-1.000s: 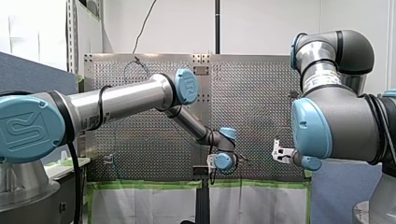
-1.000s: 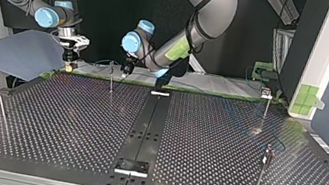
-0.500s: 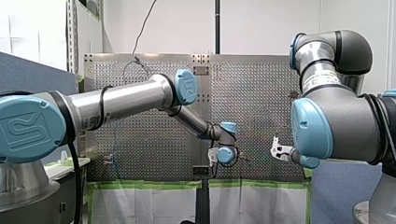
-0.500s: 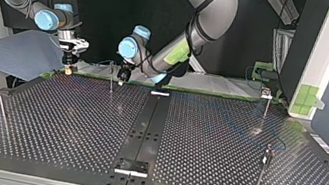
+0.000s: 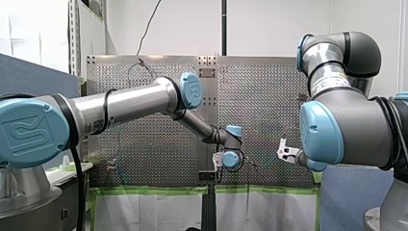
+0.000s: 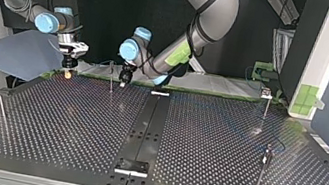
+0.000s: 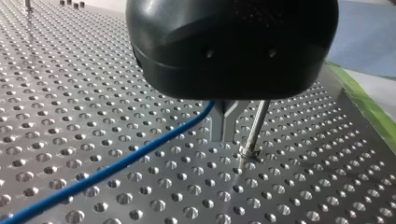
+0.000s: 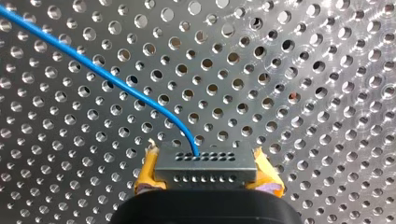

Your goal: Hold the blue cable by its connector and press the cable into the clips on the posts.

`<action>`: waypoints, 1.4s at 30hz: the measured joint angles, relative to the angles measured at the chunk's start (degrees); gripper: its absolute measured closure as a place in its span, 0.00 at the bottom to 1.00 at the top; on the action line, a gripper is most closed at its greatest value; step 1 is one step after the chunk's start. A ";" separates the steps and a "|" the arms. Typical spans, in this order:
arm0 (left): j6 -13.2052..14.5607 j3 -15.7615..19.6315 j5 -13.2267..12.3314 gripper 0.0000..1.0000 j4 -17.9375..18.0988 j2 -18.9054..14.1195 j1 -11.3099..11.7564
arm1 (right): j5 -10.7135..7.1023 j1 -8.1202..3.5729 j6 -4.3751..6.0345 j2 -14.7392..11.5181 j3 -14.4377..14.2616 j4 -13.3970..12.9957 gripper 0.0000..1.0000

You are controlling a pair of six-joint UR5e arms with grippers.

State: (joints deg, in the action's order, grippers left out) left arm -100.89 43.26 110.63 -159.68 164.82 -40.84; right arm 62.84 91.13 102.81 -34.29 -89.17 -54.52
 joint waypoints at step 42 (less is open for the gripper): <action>2.32 2.01 1.60 0.61 0.51 -0.08 -0.33 | 2.27 0.66 -2.66 3.95 4.59 3.45 1.00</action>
State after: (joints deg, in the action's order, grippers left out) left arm -98.57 45.27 112.23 -159.17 164.74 -41.17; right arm 65.12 91.79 100.15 -30.34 -84.58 -51.07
